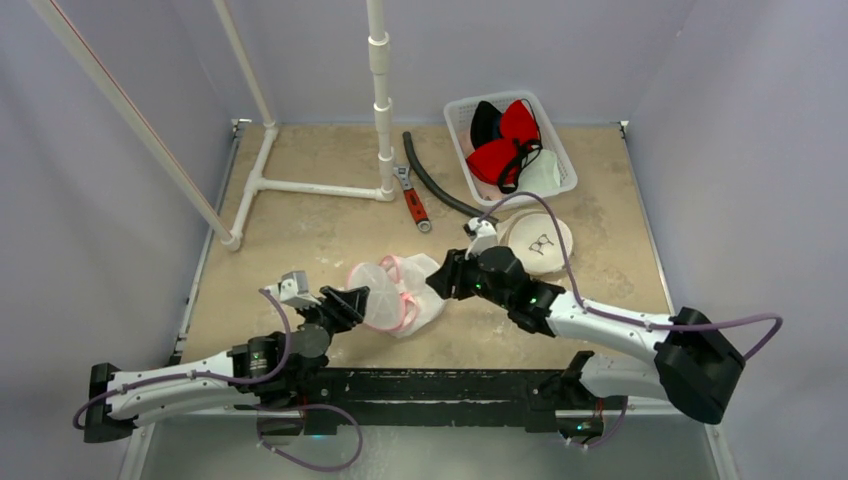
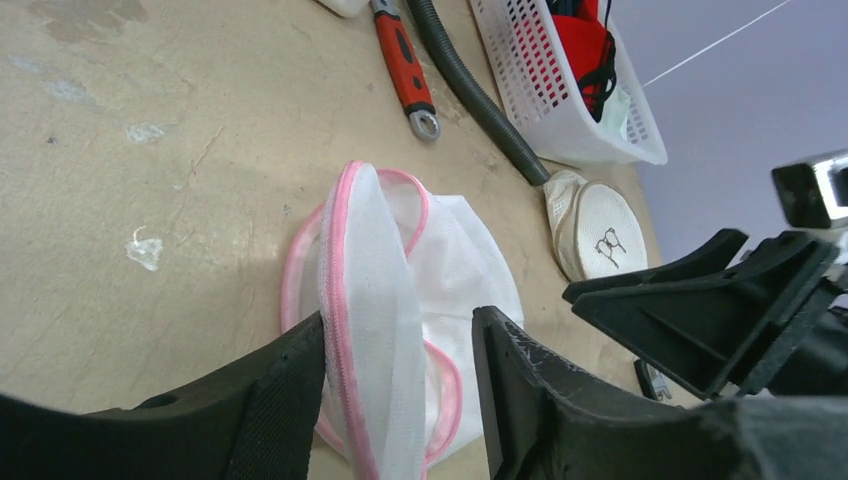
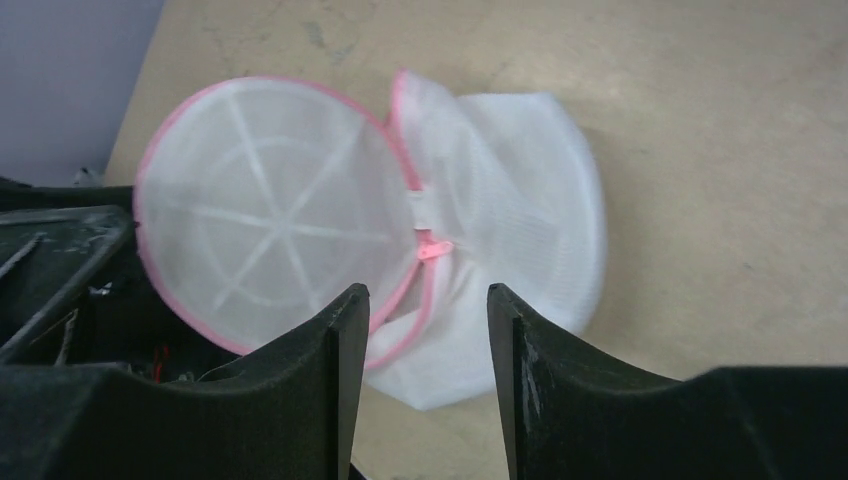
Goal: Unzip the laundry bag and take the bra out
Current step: Close the laundry bag at the center of the board.
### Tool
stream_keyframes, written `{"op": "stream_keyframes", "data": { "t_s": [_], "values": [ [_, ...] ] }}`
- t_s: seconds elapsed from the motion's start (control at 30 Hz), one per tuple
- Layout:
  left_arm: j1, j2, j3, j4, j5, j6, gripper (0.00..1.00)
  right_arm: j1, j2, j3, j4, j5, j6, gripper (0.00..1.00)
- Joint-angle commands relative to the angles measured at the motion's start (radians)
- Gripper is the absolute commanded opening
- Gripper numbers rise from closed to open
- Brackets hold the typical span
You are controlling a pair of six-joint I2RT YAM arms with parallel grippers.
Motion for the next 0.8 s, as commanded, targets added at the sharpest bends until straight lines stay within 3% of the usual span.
{"op": "stream_keyframes", "data": {
  "t_s": [0.0, 0.13, 0.4, 0.63, 0.77],
  "values": [
    [0.003, -0.021, 0.112, -0.182, -0.021, -0.048, 0.55, 0.046, 0.063, 0.125, -0.032, -0.013, -0.080, 0.50],
    [0.002, -0.032, 0.240, -0.410, -0.076, -0.136, 0.57, 0.051, 0.180, 0.209, -0.045, -0.060, -0.112, 0.49],
    [0.002, 0.118, 0.532, -1.020, -0.186, -0.549, 0.65, 0.066, 0.375, 0.347, -0.094, -0.081, -0.161, 0.48],
    [0.002, 0.088, 0.470, -0.839, -0.147, -0.393, 0.65, 0.128, 0.463, 0.442, -0.153, -0.001, -0.165, 0.49],
    [0.001, 0.031, 0.407, -0.789, -0.124, -0.382, 0.65, 0.164, 0.525, 0.479, -0.215, 0.055, -0.163, 0.51]
  ]
}}
